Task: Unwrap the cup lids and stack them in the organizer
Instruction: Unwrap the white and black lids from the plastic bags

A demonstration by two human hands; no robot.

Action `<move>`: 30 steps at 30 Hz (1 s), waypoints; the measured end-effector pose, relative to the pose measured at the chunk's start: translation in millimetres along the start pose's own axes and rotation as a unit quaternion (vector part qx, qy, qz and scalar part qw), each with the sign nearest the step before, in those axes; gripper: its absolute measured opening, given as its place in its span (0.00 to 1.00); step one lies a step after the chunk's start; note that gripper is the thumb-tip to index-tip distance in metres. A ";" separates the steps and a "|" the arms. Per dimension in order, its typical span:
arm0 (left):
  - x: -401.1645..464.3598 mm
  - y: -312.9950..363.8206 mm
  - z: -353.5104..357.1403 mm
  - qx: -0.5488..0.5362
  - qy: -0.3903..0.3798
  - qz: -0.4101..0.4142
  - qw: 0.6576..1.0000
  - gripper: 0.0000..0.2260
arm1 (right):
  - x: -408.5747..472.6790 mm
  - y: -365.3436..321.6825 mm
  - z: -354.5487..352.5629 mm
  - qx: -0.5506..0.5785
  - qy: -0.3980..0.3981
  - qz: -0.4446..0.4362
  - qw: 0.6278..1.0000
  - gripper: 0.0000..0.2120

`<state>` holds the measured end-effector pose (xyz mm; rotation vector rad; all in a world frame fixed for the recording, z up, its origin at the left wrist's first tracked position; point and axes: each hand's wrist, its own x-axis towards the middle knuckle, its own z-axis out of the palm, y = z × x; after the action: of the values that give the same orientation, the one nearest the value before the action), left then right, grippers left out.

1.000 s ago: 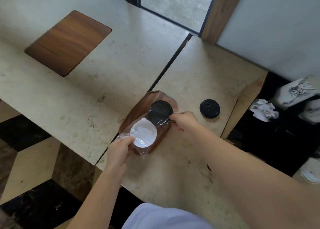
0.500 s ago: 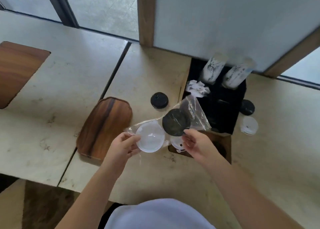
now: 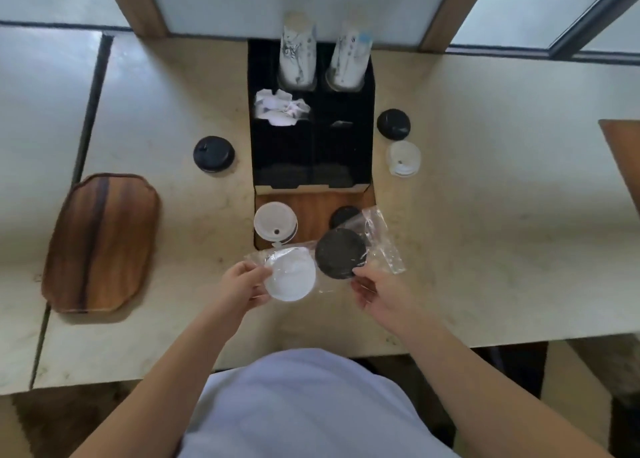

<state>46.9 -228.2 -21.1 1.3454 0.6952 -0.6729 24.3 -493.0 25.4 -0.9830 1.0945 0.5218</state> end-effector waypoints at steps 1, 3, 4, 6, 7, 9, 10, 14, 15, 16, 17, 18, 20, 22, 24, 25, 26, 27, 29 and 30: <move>0.9 -3.6 0.8 0.015 0.007 -0.004 1.000 0.07 | 2.5 6.4 -2.9 0.010 0.003 0.008 1.000 0.05; 1.5 -6.7 1.0 0.044 0.016 -0.008 0.999 0.08 | 6.6 16.7 -5.5 0.034 0.006 0.024 0.999 0.05; 1.1 -6.4 1.3 0.053 0.020 -0.009 0.998 0.08 | 8.2 21.0 -5.7 0.040 0.008 0.032 0.999 0.05; 0.9 -5.2 2.3 0.072 0.039 -0.009 0.997 0.08 | 11.2 28.6 -5.3 0.042 0.009 0.046 0.998 0.04; 1.3 -5.0 2.9 0.086 0.055 -0.007 0.995 0.07 | 12.7 31.9 -4.7 0.042 0.008 0.050 0.998 0.04; 2.5 -4.7 2.9 0.119 0.088 -0.001 0.989 0.05 | 16.7 36.5 -3.9 0.031 0.008 0.058 0.998 0.04; 2.5 -4.5 2.2 0.132 0.099 -0.001 0.986 0.04 | 18.5 37.6 -3.7 0.021 0.008 0.058 0.998 0.04; 0.4 -2.2 -0.3 0.132 0.112 -0.007 0.985 0.03 | 25.0 38.2 -5.1 0.000 0.013 0.050 0.999 0.04; -0.8 -1.1 0.0 0.132 0.114 -0.010 0.985 0.05 | 25.8 37.9 -5.3 -0.009 0.014 0.051 0.999 0.03; -2.6 0.2 0.8 0.135 0.116 -0.015 0.984 0.07 | 26.0 37.6 -6.2 -0.025 0.016 0.054 0.998 0.03; -5.1 2.3 2.1 0.136 0.120 -0.018 0.983 0.09 | 25.1 36.7 -8.2 -0.046 0.015 0.059 0.997 0.03; -8.9 5.2 4.1 0.147 0.128 -0.015 0.981 0.11 | 22.1 34.1 -11.0 -0.084 0.009 0.063 0.994 0.05; -18.7 13.4 8.5 0.275 0.182 0.057 0.943 0.16 | 13.6 24.1 -20.6 -0.248 -0.023 0.050 0.967 0.11; -31.9 21.8 18.6 0.437 0.208 0.224 0.846 0.18 | 7.1 10.4 -33.8 -0.468 -0.036 -0.032 0.883 0.16; -41.7 30.7 38.6 0.501 0.153 0.334 0.784 0.18 | 3.0 -4.7 -42.9 -0.595 0.011 -0.151 0.789 0.17; -42.2 33.0 50.7 0.518 0.118 0.349 0.772 0.17 | 2.2 -12.5 -44.2 -0.616 0.041 -0.198 0.761 0.15; -40.3 34.1 63.9 0.538 0.085 0.347 0.763 0.18 | 2.7 -19.7 -43.9 -0.636 0.065 -0.238 0.731 0.14; -36.8 33.7 77.2 0.563 0.059 0.340 0.751 0.20 | 5.2 -25.0 -41.8 -0.658 0.078 -0.270 0.698 0.14; -29.3 28.6 102.2 0.619 0.017 0.322 0.716 0.29 | 14.5 -29.8 -37.0 -0.674 0.077 -0.295 0.673 0.15; -26.0 24.2 113.3 0.641 0.001 0.308 0.703 0.33 | 20.6 -30.7 -35.1 -0.666 0.082 -0.294 0.680 0.15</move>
<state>56.1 -337.3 24.7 2.6771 -0.4447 -0.5633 39.0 -540.6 14.7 -2.6018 0.2955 0.6755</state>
